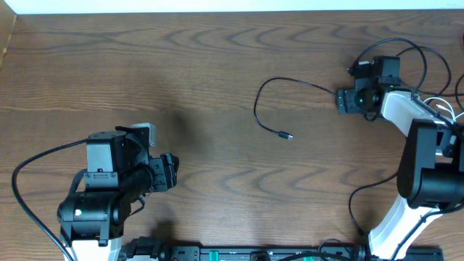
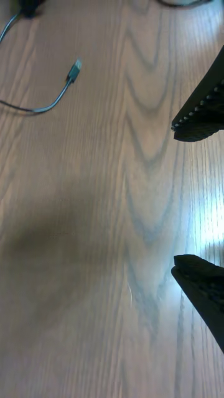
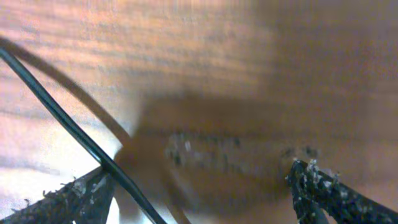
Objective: Untangle cables
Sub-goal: 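Drag the black cable to the upper right with the right gripper, then carry the black cable off the right edge and release it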
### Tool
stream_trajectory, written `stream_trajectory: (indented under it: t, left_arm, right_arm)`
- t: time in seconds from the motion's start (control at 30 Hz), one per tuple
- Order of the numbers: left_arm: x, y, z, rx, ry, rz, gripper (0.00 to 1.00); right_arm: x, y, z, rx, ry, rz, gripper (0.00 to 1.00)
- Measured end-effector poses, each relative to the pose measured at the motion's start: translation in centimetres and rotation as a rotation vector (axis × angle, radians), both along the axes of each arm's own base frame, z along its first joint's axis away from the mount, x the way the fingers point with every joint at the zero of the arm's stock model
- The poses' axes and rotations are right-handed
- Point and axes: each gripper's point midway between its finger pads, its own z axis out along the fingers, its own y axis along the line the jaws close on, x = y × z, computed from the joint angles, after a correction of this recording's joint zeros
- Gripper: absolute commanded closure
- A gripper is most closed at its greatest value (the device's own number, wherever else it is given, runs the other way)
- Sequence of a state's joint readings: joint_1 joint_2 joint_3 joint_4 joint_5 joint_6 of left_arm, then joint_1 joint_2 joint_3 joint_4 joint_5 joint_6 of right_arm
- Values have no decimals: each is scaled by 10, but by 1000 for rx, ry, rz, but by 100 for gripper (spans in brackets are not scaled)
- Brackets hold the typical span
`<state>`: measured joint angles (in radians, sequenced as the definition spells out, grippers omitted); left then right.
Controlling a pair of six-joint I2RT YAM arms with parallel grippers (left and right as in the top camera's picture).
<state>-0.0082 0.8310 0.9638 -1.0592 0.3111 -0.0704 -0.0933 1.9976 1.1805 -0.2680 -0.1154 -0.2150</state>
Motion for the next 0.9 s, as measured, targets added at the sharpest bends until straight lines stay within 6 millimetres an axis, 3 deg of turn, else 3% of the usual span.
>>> stream_trajectory:
  t: [0.13,0.23,0.33,0.4,0.73,0.9]
  left_arm:
    - [-2,-5,0,-24,7,-15,35]
    - [-3,-6,0,-31,8,-19,35]
    - [-3,-8,1,-40,8,-25,35]
    - [-3,-8,1,-43,8,-26,36]
    - [-3,-8,1,-46,10,-23,35]
    - [-9,-9,-2,-48,38,-21,36]
  right_arm:
    - [13,0,-1,10,-41,-10,20]
    - [26,0,-2,25,-78,-29,31]
    - [34,-2,-2,34,-99,-63,60]
    - [36,-4,-2,40,-107,-91,99]
    - [29,-8,0,106,-69,-201,99]
    - [15,-29,13,131,-50,-303,99]
